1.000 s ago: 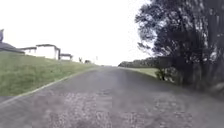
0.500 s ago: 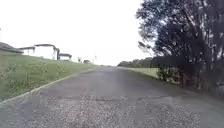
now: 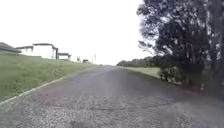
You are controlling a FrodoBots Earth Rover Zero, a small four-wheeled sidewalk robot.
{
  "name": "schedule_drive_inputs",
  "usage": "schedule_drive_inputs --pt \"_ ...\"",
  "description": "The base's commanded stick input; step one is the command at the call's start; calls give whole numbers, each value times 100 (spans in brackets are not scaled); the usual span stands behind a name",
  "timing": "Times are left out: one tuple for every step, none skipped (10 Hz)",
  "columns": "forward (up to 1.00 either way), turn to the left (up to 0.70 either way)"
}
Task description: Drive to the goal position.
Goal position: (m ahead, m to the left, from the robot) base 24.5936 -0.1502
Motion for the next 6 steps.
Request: schedule_drive_inputs --pt "70 2" --pt "70 2" --pt "70 2" --pt "70 2" --pt "70 2" --pt "70 2"
